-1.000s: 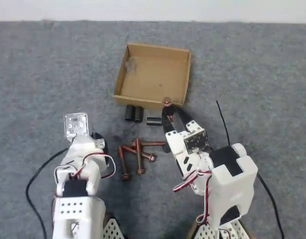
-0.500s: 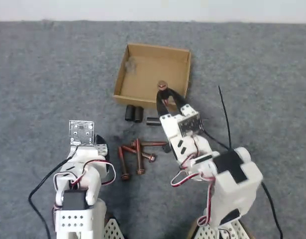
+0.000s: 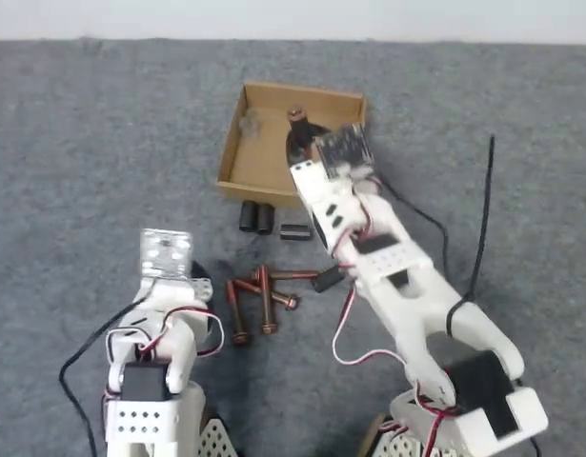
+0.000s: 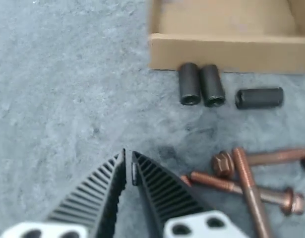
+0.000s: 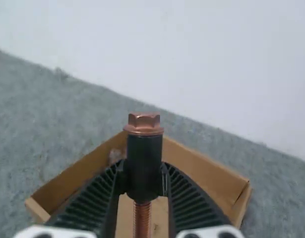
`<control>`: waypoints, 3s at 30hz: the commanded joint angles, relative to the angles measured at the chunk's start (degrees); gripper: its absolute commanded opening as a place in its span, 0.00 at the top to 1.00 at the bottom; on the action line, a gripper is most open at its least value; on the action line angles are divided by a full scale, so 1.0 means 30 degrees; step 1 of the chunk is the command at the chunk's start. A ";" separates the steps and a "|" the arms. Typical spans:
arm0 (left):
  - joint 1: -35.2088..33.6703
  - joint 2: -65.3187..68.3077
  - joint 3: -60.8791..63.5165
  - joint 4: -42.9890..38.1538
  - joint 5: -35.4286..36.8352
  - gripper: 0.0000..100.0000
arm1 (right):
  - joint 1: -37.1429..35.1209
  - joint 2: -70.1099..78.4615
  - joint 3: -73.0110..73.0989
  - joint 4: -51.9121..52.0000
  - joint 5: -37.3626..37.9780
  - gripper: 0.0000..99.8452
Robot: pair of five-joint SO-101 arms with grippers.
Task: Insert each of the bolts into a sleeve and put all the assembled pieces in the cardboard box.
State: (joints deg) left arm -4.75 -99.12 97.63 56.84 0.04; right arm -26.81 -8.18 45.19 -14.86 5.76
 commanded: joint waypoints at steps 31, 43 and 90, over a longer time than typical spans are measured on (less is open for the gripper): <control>0.0996 0.0322 -0.0249 0.0440 -0.2989 0.98 | 0.2857 1.4286 -2.7458 2.4044 -0.5245 0.99; 0.0967 0.0322 -0.0249 0.0440 -0.2989 0.98 | 0.2681 1.7978 -3.1590 2.8176 -0.5451 0.99; 0.0996 0.0440 -0.0249 -0.0117 -0.2930 0.98 | 0.3179 0.8190 -2.4469 3.8989 -0.4366 0.96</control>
State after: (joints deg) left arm -2.02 -99.12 97.63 57.98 -8.40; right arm -17.76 26.11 -36.66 100.40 -8.22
